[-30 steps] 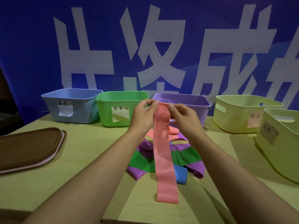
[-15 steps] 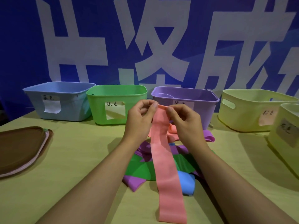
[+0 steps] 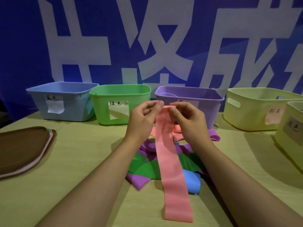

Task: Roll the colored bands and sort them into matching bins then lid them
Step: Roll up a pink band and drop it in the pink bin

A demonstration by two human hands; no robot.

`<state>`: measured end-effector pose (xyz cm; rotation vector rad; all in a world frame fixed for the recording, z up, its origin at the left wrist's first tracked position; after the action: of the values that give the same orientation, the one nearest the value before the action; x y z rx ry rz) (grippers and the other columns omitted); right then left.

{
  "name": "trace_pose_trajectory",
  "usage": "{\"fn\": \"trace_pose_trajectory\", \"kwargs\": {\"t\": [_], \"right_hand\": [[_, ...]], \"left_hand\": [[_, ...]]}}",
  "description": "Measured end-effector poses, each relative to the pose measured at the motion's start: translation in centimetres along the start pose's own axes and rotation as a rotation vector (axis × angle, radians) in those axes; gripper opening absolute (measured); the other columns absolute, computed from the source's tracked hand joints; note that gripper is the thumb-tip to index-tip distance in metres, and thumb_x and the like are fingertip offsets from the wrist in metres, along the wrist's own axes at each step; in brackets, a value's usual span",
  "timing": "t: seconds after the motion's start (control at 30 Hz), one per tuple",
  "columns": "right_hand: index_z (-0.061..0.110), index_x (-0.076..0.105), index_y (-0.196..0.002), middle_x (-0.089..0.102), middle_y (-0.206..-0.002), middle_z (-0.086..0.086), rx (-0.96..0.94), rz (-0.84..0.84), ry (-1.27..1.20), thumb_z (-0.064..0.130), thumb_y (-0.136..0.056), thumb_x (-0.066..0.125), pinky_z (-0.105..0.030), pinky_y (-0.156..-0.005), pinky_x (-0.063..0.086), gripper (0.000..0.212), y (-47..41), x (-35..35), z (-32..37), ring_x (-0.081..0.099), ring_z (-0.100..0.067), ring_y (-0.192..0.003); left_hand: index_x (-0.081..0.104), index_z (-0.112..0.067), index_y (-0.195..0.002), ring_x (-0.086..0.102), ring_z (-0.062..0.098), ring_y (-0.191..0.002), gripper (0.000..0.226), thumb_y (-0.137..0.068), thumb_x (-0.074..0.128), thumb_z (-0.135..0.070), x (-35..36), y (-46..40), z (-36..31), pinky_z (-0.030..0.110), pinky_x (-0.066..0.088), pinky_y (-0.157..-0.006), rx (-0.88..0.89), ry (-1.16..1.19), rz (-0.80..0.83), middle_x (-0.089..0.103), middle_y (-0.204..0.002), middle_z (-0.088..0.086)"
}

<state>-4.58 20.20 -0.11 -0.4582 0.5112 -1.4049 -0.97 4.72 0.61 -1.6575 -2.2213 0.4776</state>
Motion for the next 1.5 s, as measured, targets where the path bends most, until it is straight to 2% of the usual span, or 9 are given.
{"fn": "trace_pose_trajectory", "kwargs": {"t": [0.1,0.23,0.43,0.57,0.7,0.8,1.0,1.17,1.5], "right_hand": [[0.024,0.074,-0.104,0.076,-0.1,0.003,-0.002,0.024,-0.017,0.015,-0.097,0.069,-0.031,-0.084,0.06,0.013,0.18,0.05,0.06,0.072,-0.018,-0.096],[0.022,0.075,-0.105,0.076,-0.1,0.002,0.006,0.034,-0.019,0.013,-0.097,0.069,-0.032,-0.086,0.06,0.014,0.27,0.05,-0.06,0.072,-0.018,-0.097],[0.022,0.074,-0.107,0.076,-0.099,0.004,0.095,0.023,-0.038,0.021,-0.095,0.071,-0.027,-0.077,0.059,0.012,0.39,-0.01,-0.1,0.072,-0.012,-0.095],[0.015,0.076,-0.097,0.074,-0.081,0.002,0.206,-0.004,-0.062,0.035,-0.096,0.068,-0.026,-0.064,0.055,0.022,0.59,0.23,0.01,0.068,-0.009,-0.071],[0.01,0.076,-0.089,0.07,-0.07,0.0,0.245,-0.024,-0.036,0.042,-0.097,0.065,-0.035,-0.065,0.054,0.035,0.63,0.21,0.01,0.065,-0.009,-0.061],[0.01,0.076,-0.086,0.068,-0.067,-0.002,0.236,-0.026,-0.04,0.041,-0.097,0.066,-0.037,-0.066,0.053,0.034,0.65,0.14,-0.06,0.063,-0.013,-0.062],[0.01,0.077,-0.091,0.066,-0.074,-0.022,0.21,-0.032,-0.064,0.031,-0.095,0.07,-0.028,-0.062,0.054,0.023,0.64,-0.03,-0.09,0.061,-0.013,-0.066],[0.013,0.077,-0.093,0.076,-0.081,-0.004,0.226,-0.038,-0.088,0.025,-0.091,0.075,-0.031,-0.069,0.059,0.012,0.67,-0.19,-0.16,0.068,-0.013,-0.076],[0.009,0.076,-0.099,0.077,-0.09,-0.004,0.188,-0.041,-0.115,0.018,-0.09,0.076,-0.027,-0.074,0.06,0.013,0.77,-0.43,-0.22,0.071,-0.013,-0.082]], "left_hand": [[0.076,-0.023,-0.097,0.077,0.018,-0.092,0.023,-0.084,0.076,-0.041,0.0,0.1,-0.03,0.049,0.06,-0.092,-0.014,-0.026,-0.005,0.08,-0.092,0.001],[0.077,-0.025,-0.09,0.077,0.019,-0.089,0.003,-0.09,0.077,-0.027,-0.06,-0.06,0.29,0.05,0.061,-0.091,0.002,-0.047,-0.017,0.08,-0.088,0.0],[0.077,-0.023,-0.09,0.077,0.015,-0.089,0.003,-0.089,0.078,-0.02,0.0,0.01,0.49,0.041,0.062,-0.09,0.012,-0.031,-0.012,0.08,-0.088,-0.001],[0.077,-0.017,-0.092,0.077,0.018,-0.093,0.007,-0.089,0.077,-0.01,0.13,0.07,0.66,0.036,0.061,-0.091,0.018,0.002,0.004,0.08,-0.091,0.002],[0.077,-0.012,-0.097,0.077,0.018,-0.094,0.009,-0.089,0.077,-0.008,0.16,0.18,0.65,0.031,0.062,-0.087,-0.001,0.029,0.013,0.08,-0.094,0.004],[0.077,-0.015,-0.098,0.077,0.02,-0.093,0.009,-0.089,0.077,-0.011,0.11,0.21,0.71,0.032,0.062,-0.084,-0.035,0.035,0.011,0.081,-0.093,0.004],[0.077,-0.018,-0.1,0.077,0.023,-0.095,0.01,-0.092,0.075,-0.014,0.0,0.13,0.9,0.039,0.062,-0.086,-0.102,0.055,0.038,0.08,-0.096,0.006],[0.076,-0.016,-0.104,0.077,0.022,-0.094,0.012,-0.094,0.072,-0.012,-0.03,0.23,0.74,0.033,0.063,-0.081,-0.127,0.086,0.056,0.08,-0.097,0.007],[0.075,-0.011,-0.108,0.076,0.029,-0.1,0.014,-0.095,0.07,-0.012,0.03,0.31,0.65,0.038,0.062,-0.089,-0.199,0.178,0.083,0.079,-0.102,0.012]]}}
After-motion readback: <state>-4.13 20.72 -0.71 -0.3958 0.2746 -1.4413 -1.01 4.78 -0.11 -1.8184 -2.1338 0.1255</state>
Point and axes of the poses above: each hand's wrist, its own y-axis away from the middle knuckle, its own x-axis out of the palm, z = x × y, the point moved 2 cm from there along -y, towards the middle knuckle
